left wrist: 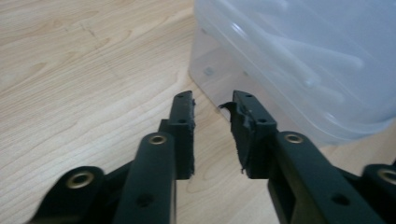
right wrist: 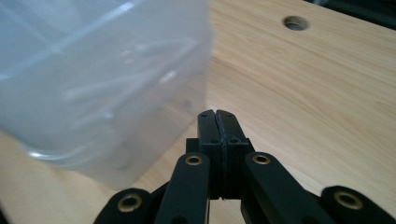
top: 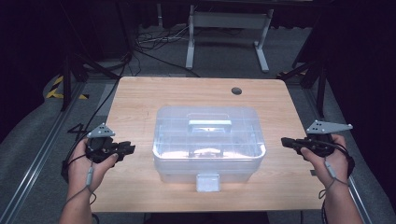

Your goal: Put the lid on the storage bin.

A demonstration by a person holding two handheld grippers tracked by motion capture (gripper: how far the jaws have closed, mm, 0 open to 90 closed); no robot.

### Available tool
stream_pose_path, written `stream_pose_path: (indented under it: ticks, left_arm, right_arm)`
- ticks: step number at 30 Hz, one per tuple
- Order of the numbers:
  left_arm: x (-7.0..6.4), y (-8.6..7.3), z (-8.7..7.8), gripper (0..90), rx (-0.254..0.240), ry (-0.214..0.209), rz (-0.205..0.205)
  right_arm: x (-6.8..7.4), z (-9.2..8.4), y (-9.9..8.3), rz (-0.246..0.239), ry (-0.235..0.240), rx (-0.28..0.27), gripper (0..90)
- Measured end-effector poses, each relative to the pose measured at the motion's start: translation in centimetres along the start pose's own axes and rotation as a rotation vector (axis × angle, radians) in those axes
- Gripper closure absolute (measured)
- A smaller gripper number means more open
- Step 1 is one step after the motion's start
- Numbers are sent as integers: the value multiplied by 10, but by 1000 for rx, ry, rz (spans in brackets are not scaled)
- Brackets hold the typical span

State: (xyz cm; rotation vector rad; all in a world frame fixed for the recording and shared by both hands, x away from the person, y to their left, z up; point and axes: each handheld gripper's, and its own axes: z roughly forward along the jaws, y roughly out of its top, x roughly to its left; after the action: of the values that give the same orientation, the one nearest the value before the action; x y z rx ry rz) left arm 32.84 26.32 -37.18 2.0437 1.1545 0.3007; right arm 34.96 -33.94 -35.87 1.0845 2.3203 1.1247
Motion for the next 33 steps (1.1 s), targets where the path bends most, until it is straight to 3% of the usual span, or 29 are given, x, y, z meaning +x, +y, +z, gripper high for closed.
stream_pose_path:
  ticks: [3,6,15,24,25,33]
  left_arm:
    - [6,-3,6,660,16,27,-8]
    - [12,-6,13,623,21,28,-17]
    - [21,-11,29,577,53,33,-25]
    - [30,-19,45,538,93,63,-34]
    - [30,-21,48,550,111,73,-49]
    - [31,-25,60,535,145,78,-43]
  right_arm:
    - [-10,4,-6,16,-12,-13,900]
    - [-21,10,-13,28,-53,-7,900]
    - [-46,28,-34,87,-66,25,900]
    - [-58,44,-49,111,-87,26,875]
    - [-59,46,-51,108,-89,27,874]
    - [-61,66,-64,107,-99,88,849]
